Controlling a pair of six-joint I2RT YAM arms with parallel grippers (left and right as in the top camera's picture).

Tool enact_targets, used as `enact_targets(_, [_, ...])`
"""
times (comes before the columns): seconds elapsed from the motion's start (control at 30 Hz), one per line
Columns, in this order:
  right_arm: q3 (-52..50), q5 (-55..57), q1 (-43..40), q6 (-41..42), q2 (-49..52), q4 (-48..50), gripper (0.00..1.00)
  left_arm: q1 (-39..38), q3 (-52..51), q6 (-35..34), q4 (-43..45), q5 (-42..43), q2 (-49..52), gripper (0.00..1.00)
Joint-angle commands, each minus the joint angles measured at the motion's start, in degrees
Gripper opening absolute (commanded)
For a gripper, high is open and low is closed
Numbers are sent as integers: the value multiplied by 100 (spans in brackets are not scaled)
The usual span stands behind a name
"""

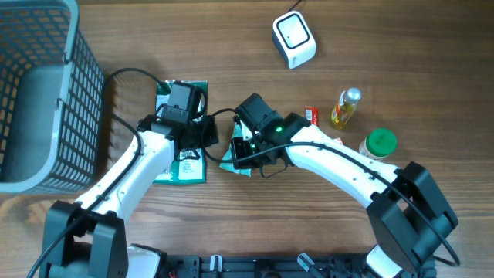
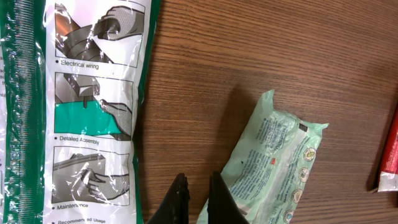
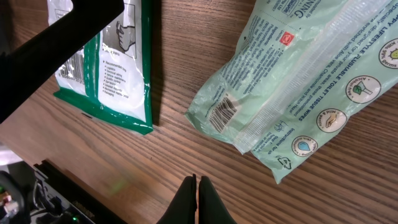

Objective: Scan the item barcode

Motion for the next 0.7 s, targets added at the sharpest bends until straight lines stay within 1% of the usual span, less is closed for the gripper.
enact_targets(0.0, [-24,74,26,37,-9,-15,4,26,35,-70,24,-76,55,4])
enact_targets(0.33, [-101,103,35,15,-9,4,4,26,35,-70,129,-74,55,4])
enact_targets(0.47, [-101,404,35,24,-9,-70,4,26,35,-70,129,-70,55,4])
enact_targets(0.67, [-101,199,-129,9,-9,-186,4,26,35,-70,275,450,55,4])
